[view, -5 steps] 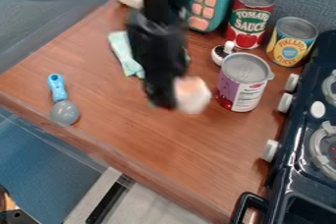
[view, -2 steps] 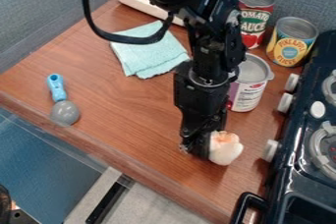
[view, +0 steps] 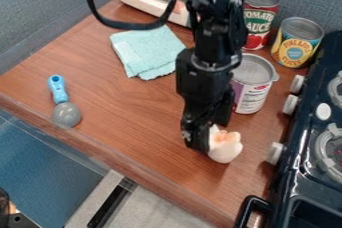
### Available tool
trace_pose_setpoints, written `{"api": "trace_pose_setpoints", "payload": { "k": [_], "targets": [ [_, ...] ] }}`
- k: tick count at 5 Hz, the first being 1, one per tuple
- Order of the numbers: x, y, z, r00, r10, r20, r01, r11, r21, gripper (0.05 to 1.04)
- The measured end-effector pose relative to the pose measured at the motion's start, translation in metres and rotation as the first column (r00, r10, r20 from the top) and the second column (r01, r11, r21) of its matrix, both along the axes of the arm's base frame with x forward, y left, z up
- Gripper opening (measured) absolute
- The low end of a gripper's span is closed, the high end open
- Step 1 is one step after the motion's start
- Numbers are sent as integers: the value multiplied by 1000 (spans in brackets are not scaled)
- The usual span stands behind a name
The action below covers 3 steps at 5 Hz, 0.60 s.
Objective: Moved the bear doll to the right side of the table
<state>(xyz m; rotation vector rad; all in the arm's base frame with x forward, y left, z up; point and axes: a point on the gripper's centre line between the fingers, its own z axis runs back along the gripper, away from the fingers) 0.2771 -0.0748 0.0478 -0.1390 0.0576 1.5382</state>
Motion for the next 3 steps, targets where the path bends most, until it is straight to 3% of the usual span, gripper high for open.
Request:
{"api": "trace_pose_setpoints", "payload": {
  "k": [3],
  "targets": [
    [-8, 3, 63, 994, -15, 108, 13, 1000, 18, 1001]
  ]
}}
